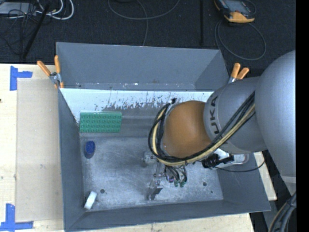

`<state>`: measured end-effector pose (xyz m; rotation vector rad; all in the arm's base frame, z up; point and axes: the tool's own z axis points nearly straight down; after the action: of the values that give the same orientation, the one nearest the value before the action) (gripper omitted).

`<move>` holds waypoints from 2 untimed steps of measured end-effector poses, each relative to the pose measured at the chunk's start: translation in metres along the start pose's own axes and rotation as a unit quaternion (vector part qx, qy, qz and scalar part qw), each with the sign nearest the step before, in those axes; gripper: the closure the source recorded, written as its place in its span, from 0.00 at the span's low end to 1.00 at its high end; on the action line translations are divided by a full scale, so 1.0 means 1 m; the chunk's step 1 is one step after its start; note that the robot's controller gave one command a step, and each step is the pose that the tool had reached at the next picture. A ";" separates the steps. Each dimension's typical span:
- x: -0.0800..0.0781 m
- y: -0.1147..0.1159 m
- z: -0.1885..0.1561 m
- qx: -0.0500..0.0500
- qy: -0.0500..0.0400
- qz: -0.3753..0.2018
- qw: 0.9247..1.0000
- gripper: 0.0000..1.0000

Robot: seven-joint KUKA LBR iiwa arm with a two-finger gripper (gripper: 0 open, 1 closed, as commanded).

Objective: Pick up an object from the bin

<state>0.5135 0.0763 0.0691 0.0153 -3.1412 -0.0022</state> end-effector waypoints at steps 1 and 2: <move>0.012 -0.076 -0.002 0.001 -0.001 -0.052 0.999 0.00; -0.030 -0.154 -0.003 0.002 -0.003 -0.058 0.998 0.00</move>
Offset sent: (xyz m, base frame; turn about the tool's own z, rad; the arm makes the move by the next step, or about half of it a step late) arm -0.0121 -0.0739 0.0009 -0.1095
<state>0.5445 -0.0776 0.0718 0.1989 -3.1403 0.0026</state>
